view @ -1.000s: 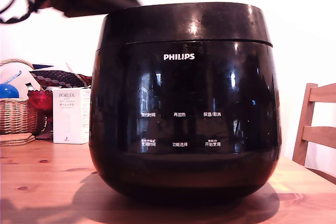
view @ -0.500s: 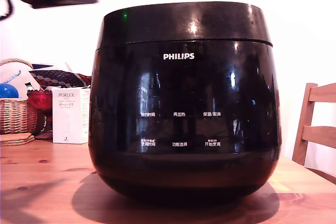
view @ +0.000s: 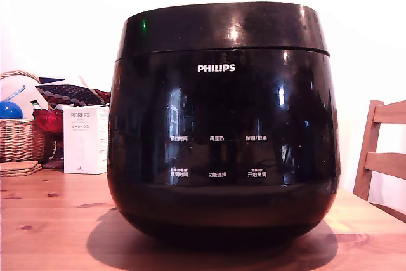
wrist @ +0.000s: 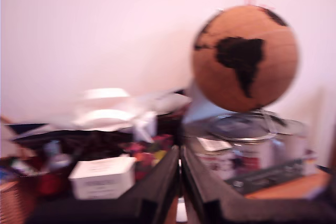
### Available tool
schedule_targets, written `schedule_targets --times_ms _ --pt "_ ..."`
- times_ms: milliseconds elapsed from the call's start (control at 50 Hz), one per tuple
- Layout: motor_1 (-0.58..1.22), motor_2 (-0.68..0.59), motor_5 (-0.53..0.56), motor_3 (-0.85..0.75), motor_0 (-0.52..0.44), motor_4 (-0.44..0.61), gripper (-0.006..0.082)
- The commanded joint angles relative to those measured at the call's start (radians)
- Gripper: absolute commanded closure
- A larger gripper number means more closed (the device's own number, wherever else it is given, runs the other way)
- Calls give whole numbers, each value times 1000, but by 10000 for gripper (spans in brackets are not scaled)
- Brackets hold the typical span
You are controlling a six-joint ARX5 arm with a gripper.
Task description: Close the rice cooker by pressing the lid down with medium force
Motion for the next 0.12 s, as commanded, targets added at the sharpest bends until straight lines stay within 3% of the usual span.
schedule_targets --times_ms 0,100 --pt "-6 -14 5 6 8 11 788" --pt "-6 -14 5 6 12 11 788"
